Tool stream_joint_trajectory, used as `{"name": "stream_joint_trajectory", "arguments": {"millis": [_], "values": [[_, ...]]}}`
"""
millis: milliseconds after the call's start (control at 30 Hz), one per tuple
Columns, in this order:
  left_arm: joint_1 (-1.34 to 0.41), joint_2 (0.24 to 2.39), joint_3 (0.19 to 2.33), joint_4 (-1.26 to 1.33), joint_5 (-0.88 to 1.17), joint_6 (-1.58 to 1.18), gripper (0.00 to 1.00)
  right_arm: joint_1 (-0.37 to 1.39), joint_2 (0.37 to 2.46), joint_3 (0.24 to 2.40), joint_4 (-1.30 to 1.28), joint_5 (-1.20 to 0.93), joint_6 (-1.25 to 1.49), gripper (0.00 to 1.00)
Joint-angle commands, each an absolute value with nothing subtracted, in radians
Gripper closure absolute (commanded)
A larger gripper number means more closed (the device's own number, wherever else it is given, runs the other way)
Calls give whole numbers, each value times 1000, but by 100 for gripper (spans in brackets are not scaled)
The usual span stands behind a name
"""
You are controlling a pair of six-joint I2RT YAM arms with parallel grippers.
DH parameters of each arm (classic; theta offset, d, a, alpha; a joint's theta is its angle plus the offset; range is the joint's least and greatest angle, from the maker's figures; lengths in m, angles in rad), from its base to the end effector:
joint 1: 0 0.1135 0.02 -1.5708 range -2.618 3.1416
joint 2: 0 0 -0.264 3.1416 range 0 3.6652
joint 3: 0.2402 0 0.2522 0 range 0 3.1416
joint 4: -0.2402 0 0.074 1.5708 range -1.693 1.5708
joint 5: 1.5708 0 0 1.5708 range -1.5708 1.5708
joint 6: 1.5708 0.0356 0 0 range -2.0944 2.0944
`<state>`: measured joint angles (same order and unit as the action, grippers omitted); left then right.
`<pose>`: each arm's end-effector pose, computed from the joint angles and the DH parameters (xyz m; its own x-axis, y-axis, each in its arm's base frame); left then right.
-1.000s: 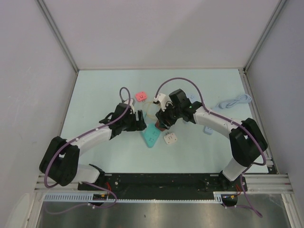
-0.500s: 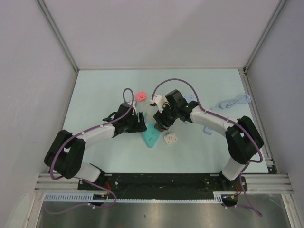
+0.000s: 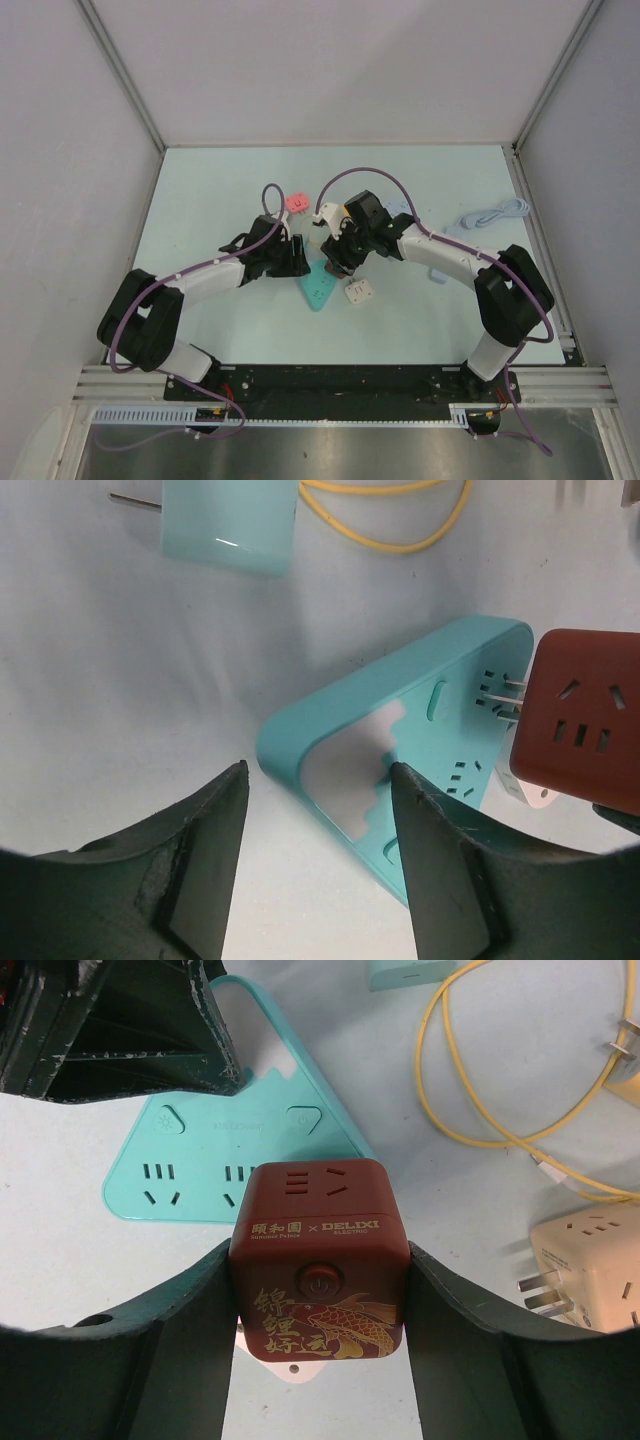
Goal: Insert the plug
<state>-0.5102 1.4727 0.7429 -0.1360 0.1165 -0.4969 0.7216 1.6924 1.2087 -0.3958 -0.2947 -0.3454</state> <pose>0.2489 -0.1441 0.1743 -0.8468 -0.0687 -0.5275 0.1674 0.9069 -0.3867 0.2677 0.2493 0.2315 -0.2832 -0.6807 -0.6756 -0.9214 0.3886 -0.0053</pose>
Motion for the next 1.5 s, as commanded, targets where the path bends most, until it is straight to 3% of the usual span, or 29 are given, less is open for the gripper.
{"name": "stream_joint_trajectory", "arguments": {"millis": [0, 467, 1100, 1467], "values": [[-517, 1480, 770, -120, 130, -494, 37, 727, 1709, 1244, -411, -268, -351, 100], [-520, 1493, 782, -127, 150, -485, 42, 762, 1710, 1244, -451, -141, -331, 100], [-535, 1522, 795, -124, 178, -468, 48, 773, 1839, 1239, -476, -172, -365, 100], [-535, 1506, 753, -121, 183, -506, 51, 802, 1714, 977, -204, -146, -236, 100]]}}
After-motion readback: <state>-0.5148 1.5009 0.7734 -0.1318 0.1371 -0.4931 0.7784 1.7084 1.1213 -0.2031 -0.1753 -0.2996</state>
